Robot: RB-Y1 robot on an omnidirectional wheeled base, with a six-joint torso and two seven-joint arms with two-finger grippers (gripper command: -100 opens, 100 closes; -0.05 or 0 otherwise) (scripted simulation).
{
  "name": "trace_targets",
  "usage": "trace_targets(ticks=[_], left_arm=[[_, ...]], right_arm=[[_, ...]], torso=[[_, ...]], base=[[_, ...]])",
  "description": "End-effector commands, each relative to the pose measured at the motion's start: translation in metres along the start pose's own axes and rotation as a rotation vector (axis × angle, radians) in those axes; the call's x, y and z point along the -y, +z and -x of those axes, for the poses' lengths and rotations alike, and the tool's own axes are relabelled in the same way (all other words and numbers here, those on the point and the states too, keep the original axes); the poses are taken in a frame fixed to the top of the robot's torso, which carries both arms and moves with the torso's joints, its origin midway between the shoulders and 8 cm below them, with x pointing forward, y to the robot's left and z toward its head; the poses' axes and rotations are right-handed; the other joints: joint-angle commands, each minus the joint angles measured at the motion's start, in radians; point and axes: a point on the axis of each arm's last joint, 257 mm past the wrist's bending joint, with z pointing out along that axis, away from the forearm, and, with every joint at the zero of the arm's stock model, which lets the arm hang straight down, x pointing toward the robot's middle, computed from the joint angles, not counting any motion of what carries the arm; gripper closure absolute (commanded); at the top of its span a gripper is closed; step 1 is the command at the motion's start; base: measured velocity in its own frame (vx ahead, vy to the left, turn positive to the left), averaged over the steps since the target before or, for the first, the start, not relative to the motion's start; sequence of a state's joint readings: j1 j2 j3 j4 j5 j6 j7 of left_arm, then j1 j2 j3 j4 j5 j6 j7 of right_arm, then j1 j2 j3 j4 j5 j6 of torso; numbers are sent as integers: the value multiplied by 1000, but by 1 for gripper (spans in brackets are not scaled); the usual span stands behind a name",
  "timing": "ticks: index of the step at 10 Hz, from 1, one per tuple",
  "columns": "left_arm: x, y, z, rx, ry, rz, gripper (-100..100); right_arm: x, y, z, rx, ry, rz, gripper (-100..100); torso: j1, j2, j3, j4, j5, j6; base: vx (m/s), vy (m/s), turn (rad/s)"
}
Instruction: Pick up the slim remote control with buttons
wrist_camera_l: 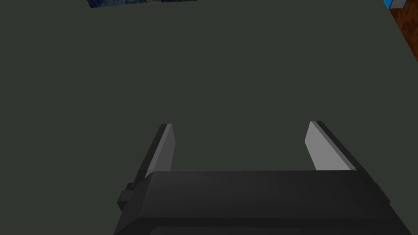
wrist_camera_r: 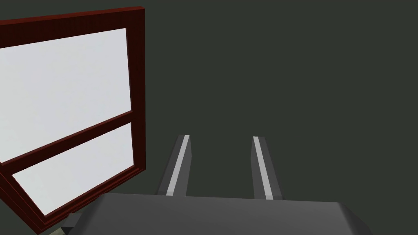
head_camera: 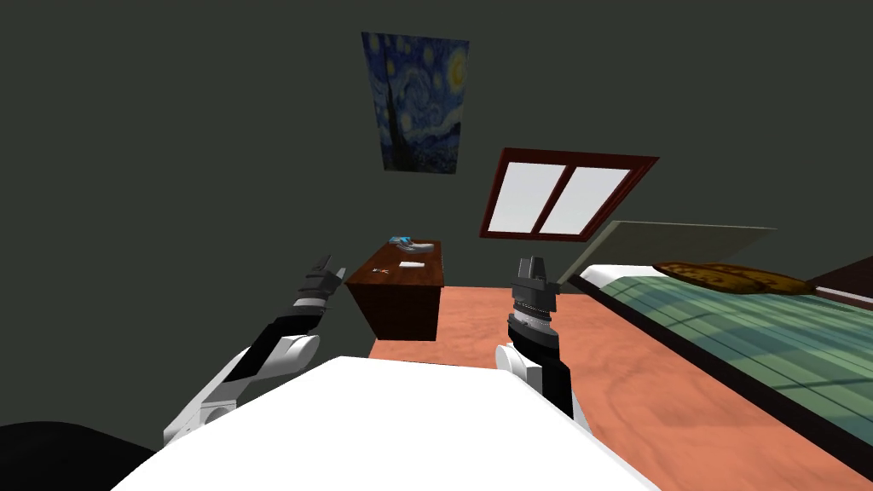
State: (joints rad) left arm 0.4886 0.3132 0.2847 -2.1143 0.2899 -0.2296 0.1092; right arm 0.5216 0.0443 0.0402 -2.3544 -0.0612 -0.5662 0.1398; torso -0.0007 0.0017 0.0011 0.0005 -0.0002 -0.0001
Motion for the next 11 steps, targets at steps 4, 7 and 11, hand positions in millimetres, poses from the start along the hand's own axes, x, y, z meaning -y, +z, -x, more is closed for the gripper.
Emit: trace_targets(ticks=[4, 7, 11], left_arm=[[-23, -3, 38, 51, 28, 115, -100], [-35, -7, 57, 76, 39, 175, -100], [-53, -17, 97, 129, 60, 287, -100]], right_arm=[[0, 0, 0, 0, 0, 0, 0], [0, 0, 0, 0, 0, 0, 0], [0, 0, 0, 0, 0, 0, 0]], torso=[[0, 0, 0, 0, 0, 0], [-1, 0, 0, 0, 0, 0], [-1, 0, 0, 0, 0, 0]], base=[[-23, -25, -65], [-22, -31, -65], [-19, -39, -89]])
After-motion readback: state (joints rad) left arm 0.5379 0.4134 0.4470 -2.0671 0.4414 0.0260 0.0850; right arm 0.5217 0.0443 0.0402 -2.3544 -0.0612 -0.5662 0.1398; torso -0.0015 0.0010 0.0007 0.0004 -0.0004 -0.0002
